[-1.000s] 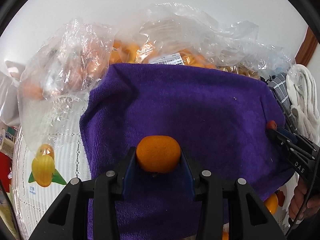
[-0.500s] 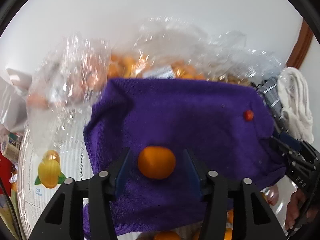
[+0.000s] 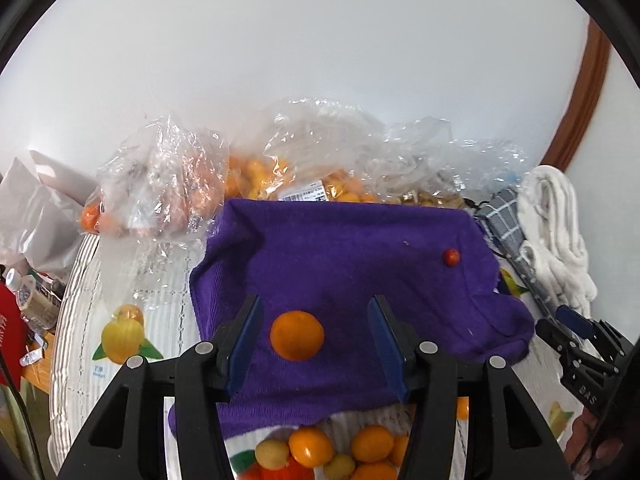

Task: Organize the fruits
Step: 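Withdraw both tools and move toward the remaining fruit row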

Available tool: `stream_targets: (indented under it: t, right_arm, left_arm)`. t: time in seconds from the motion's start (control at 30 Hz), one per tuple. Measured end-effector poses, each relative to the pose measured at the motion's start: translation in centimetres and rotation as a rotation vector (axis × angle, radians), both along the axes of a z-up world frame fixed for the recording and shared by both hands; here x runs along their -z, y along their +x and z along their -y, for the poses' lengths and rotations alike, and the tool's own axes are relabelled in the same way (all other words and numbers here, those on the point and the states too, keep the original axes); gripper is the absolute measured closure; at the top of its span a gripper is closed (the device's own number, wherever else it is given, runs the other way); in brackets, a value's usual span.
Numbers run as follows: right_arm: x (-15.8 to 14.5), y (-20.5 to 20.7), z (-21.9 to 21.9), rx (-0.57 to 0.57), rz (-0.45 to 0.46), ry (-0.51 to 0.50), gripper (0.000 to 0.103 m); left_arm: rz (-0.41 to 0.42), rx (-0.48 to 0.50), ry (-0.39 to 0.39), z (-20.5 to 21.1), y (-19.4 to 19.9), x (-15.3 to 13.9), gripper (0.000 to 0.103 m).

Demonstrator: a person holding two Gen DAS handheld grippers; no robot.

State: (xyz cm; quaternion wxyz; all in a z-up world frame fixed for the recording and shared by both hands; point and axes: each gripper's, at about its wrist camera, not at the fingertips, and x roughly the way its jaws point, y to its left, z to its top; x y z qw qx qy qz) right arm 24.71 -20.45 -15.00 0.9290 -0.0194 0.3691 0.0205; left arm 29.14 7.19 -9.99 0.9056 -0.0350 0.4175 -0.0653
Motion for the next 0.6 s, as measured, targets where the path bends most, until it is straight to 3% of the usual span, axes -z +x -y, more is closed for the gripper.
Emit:
stream_targets:
  t: [0.6]
  right_arm:
    - [1.0, -4.3, -0.7, -0.025, -0.044, 0.025, 0.050]
  left_arm:
    - [-0.040, -0.053, 0.024, -3.5, -7.2, 1.4, 0.051]
